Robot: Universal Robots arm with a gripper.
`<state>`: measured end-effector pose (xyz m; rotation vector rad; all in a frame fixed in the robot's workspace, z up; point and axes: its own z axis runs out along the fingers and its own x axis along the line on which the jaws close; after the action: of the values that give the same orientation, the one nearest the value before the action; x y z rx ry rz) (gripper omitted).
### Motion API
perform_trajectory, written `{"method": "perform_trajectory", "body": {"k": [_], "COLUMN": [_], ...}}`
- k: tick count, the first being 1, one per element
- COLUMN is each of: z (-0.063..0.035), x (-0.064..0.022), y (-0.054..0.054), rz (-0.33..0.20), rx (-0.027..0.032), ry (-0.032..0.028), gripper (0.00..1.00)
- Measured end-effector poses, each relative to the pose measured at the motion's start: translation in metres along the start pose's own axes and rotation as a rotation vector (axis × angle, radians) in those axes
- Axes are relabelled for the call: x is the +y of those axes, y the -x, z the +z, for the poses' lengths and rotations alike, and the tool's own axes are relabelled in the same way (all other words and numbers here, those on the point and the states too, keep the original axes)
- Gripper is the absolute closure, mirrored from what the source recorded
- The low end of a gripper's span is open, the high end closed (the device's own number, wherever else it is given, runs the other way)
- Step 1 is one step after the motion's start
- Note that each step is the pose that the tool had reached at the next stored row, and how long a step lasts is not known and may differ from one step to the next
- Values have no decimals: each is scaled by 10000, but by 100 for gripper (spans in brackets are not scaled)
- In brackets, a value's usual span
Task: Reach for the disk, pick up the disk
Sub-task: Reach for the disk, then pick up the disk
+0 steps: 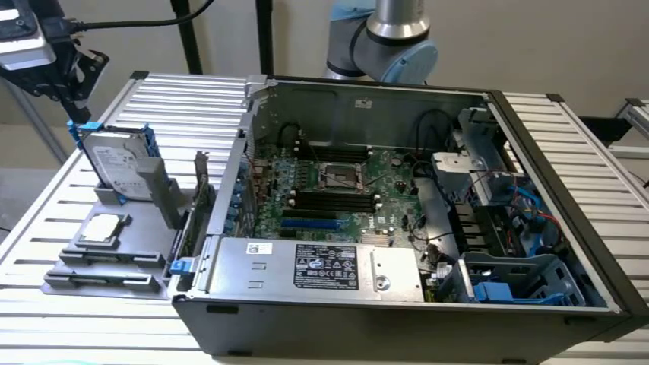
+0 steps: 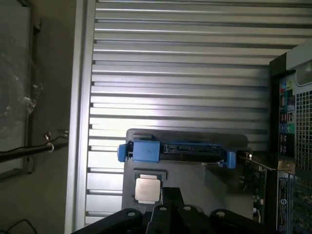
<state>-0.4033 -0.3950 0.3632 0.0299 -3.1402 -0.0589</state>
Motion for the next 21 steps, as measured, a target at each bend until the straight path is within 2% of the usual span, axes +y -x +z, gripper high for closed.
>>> {"method": "perform_trajectory", "body": {"k": [4,8,21], "z": [5,11,11], "x": [143,281,288], "y": [-111,-134,-135], "rz": [0,0,-1], "rx": [1,3,3], "ry": [-41,-131,-133], "gripper": [89,89,89]}}
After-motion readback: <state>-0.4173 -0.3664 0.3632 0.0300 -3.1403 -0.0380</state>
